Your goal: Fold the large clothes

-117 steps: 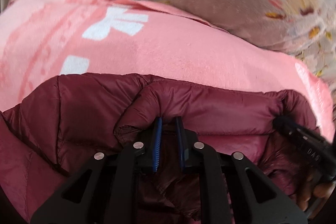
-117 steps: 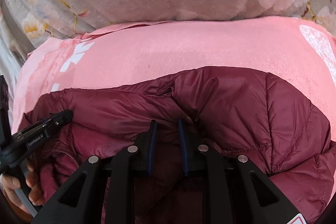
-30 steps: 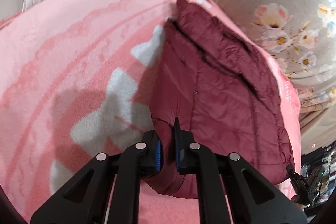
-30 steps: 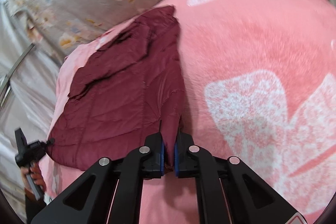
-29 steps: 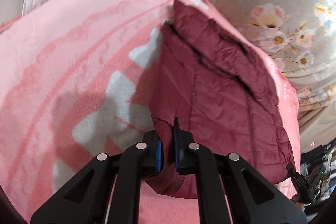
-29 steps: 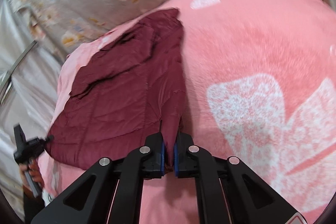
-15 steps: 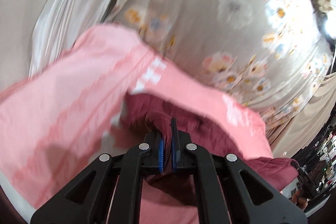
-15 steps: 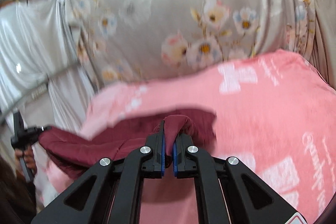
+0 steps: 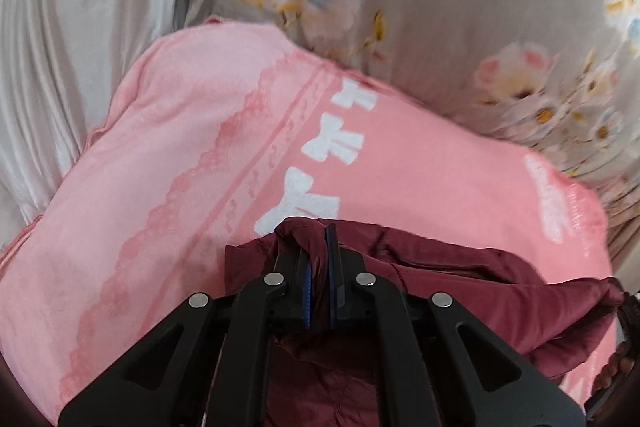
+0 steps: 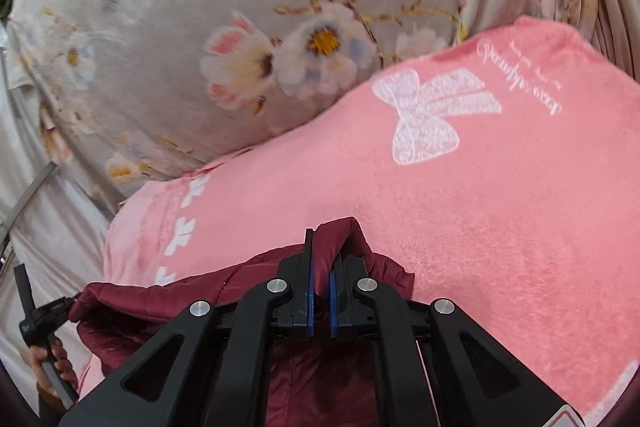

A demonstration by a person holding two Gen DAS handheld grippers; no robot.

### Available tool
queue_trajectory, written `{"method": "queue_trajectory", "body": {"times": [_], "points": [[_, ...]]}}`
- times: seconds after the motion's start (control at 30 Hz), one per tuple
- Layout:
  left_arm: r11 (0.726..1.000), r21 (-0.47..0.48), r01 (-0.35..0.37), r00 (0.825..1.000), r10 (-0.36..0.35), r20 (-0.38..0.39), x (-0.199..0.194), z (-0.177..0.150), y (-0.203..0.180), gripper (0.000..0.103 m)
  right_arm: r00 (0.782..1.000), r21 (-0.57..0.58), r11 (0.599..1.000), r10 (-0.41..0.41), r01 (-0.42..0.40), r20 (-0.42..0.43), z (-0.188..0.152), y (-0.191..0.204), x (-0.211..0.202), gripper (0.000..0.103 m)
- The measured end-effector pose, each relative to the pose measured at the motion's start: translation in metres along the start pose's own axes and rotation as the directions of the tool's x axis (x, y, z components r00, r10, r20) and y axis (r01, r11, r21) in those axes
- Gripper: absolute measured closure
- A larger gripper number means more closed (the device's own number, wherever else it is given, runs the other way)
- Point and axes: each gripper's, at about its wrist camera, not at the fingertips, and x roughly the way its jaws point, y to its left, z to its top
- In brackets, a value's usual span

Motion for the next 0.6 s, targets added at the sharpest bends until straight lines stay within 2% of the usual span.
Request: {"method": "queue_trajectory", "body": {"times": [0.17,0.37,0.43,0.53,0.57,0.6], "points": [[0.998,0.009,-0.065,0.995,0.066,-0.081,0.070,-0.004,-0.002,0.098,0.998,-0.004,0.998,-0.059,0.059,-0.034,-0.003,-0.004,0.048,0.099],[0.995,0.019,-0.096,0.986,0.098,-0.132,0.117,-0.015,0.000,0.094,0.991,-0.009,0.995,-0.103,0.102,-0.082,-0.010,-0.014,0.096,0.097],[0.996,0.002,-0.090,0.988,0.089,-0.129,0.126,-0.020,0.004,0.091,0.992,-0.005,0.996,-0.093,0.093,-0.082,-0.012,-0.017,0.101,0.094],[0.998,-0.032,-0.055,0.992,0.051,-0.117,0.126,-0.024,0.012,0.089,0.998,0.033,0.999,-0.038,0.040,-0.049,-0.011,-0.021,0.092,0.088],[0.998,-0.035,-0.050,0.992,0.046,-0.114,0.124,-0.023,0.012,0.087,1.000,0.047,0.999,-0.010,0.011,-0.025,-0.009,-0.021,0.084,0.082],[0.999,-0.038,-0.036,0.994,0.032,-0.101,0.115,-0.022,0.014,0.082,1.000,0.053,0.999,0.011,-0.011,-0.003,-0.007,-0.021,0.075,0.070]]}}
